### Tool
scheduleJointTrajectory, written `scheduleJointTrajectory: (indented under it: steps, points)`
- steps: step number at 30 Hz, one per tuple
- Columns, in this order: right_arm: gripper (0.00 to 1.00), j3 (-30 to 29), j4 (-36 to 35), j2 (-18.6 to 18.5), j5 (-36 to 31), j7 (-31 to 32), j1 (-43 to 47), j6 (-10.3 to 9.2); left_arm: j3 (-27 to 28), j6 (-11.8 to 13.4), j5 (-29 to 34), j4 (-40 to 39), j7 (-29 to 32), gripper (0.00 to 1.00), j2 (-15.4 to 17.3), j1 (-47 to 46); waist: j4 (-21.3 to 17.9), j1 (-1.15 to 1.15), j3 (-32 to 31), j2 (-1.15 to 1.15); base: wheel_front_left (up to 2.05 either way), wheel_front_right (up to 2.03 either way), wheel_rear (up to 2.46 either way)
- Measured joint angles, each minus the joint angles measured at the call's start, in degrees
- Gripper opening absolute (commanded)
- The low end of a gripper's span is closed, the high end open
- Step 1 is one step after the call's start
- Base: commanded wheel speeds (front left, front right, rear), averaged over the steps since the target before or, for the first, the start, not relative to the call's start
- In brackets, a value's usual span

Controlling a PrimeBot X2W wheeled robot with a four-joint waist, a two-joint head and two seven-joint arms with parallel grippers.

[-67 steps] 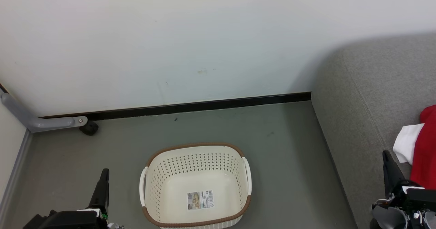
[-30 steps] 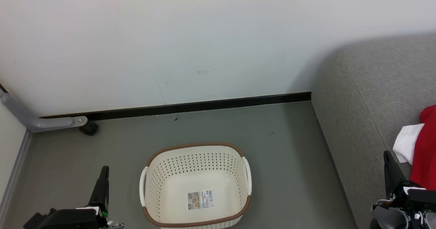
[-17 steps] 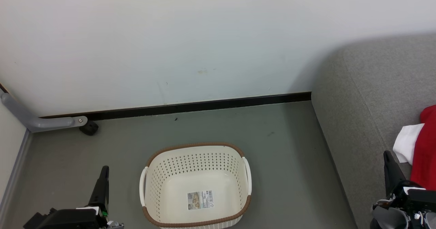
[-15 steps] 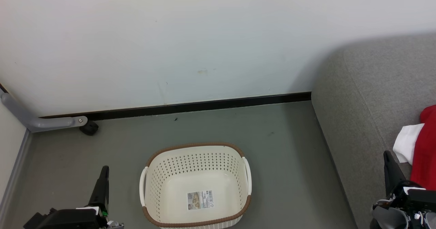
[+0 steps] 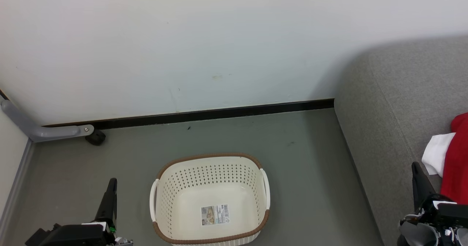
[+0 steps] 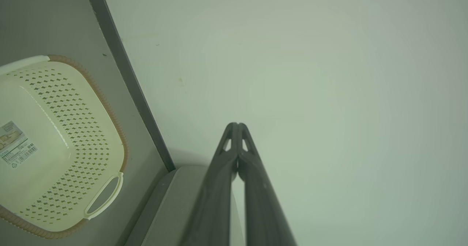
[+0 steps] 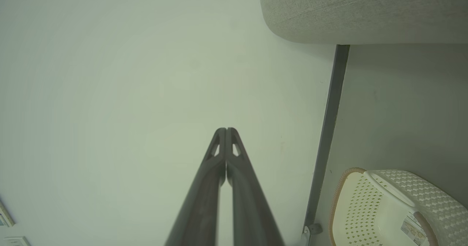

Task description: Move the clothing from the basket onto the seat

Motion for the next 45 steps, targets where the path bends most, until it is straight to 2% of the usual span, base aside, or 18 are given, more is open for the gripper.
scheduleJointTrajectory:
  steps: [45]
  points:
    - [0.00,0.0,0.0,0.0,0.0,0.0,0.0,0.07,0.0,0.0,0.0,0.0,0.0,0.00,0.0,0.0,0.0,0.00,0.0,0.00,0.00,0.00,0.00]
